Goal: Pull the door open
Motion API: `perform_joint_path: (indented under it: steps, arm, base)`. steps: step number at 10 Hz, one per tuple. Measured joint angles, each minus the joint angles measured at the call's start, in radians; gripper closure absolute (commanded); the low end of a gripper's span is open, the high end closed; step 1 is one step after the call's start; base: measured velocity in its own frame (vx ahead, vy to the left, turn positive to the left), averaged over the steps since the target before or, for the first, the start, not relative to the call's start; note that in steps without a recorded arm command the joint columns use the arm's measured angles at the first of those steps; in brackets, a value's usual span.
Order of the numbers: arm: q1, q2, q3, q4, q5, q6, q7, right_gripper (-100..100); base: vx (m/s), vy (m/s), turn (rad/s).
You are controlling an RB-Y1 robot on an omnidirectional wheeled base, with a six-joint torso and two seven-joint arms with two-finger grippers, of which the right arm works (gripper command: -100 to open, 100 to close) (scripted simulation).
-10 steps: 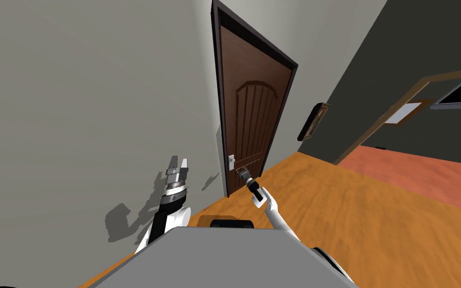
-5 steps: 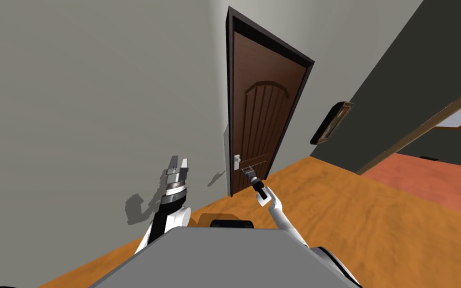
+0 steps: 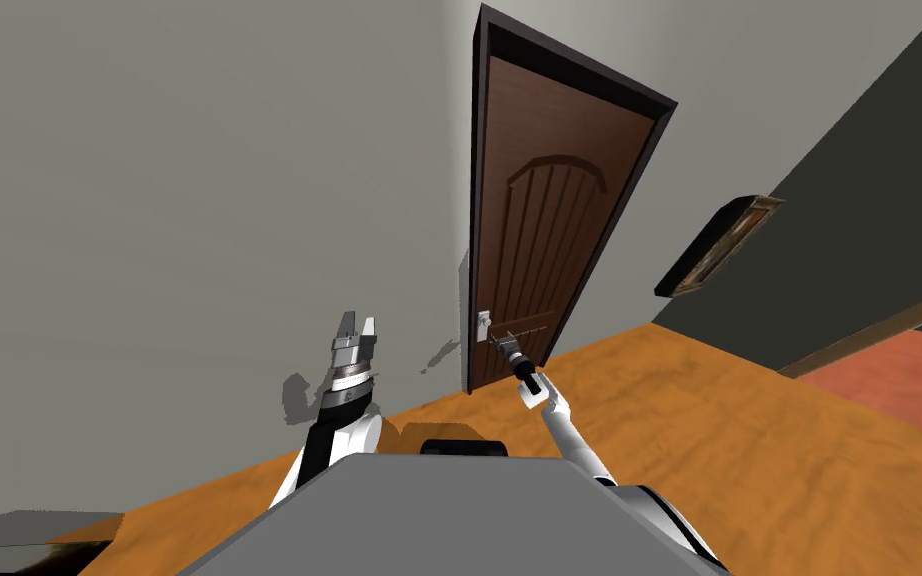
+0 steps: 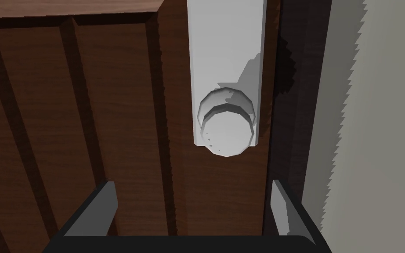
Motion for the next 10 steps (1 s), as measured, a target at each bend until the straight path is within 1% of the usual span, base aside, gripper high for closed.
perform_joint_path:
  steps: [1, 2, 3, 4, 5, 6, 7, 8, 10]
  arm:
    - [-0.002, -0.003, -0.018, 0.008, -0.008, 0.0, 0.009, -100]
    - [-0.018, -0.002, -0.043, 0.039, -0.018, -0.008, 0.023, -100]
    - [-0.015, -0.009, -0.063, 0.037, -0.029, -0.005, 0.031, -100]
    - [-0.028, -0.003, -0.087, 0.059, -0.038, -0.006, 0.047, -100]
    - [-0.032, -0.003, -0.106, 0.064, -0.048, -0.004, 0.058, -100]
    - [-0.045, 0.0, -0.124, 0.086, -0.056, -0.01, 0.07, -100]
    - [-0.051, 0.006, -0.138, 0.106, -0.063, -0.018, 0.082, -100]
    - [-0.05, 0.006, -0.139, 0.109, -0.063, -0.019, 0.085, 100]
    - [-0.05, 0.011, -0.132, 0.107, -0.061, -0.022, 0.082, 100]
  base:
    - [0.026, -0.005, 0.19]
    - [0.053, -0.011, 0.29]
    - [0.065, -0.016, 0.271]
    - [0.088, -0.018, 0.299]
    - [0.107, -0.011, 0.198]
    - [0.111, 0.032, 0.208]
    - [0.024, 0.013, 0.023]
    - [-0.022, -0.001, -0.007]
    - [-0.016, 0.009, 0.002]
